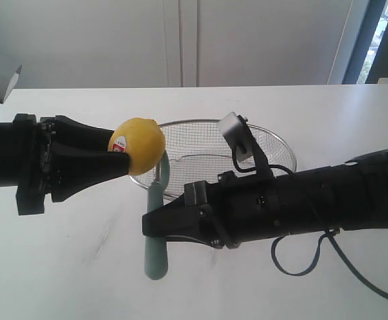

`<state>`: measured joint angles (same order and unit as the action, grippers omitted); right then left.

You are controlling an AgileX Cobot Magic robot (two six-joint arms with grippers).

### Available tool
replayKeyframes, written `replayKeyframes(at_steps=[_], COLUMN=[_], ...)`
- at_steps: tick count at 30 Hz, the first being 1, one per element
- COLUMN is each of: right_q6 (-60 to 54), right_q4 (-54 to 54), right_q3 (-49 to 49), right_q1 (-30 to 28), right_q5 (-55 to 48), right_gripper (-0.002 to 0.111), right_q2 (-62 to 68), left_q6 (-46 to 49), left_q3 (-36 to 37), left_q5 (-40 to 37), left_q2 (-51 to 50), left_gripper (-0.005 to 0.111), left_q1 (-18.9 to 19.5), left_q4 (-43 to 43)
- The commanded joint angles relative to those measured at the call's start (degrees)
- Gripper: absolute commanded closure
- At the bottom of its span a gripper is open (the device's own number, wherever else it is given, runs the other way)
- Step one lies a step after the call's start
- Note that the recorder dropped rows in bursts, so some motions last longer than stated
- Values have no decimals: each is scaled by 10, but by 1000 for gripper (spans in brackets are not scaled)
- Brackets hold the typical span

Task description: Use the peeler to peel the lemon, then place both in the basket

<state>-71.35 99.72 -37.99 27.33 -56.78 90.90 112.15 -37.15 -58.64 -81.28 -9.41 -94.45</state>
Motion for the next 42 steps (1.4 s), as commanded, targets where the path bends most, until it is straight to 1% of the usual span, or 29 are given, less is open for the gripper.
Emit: replayKeyframes(at_steps=[1,17,21,31,42], right_q6=[2,9,9,10,13], right_q4=[2,2,2,2,2], right_q3=[-2,-2,-2,-2,-2], right_q1=[2,2,2,0,0], right_q5=[-18,-15,2,9,46], right_gripper=[108,108,108,108,108], right_q2=[0,-24,-24,-24,-59], left_q6=[92,92,92,92,92], left_q3=[-3,-3,-3,-3,-3], left_q5=[-13,-13,-13,-13,-13], left_q2=[2,2,2,2,2], left_gripper=[107,107,107,107,107], left_q1=[2,2,2,2,2], left_q4=[-13,-11,-11,-10,-10])
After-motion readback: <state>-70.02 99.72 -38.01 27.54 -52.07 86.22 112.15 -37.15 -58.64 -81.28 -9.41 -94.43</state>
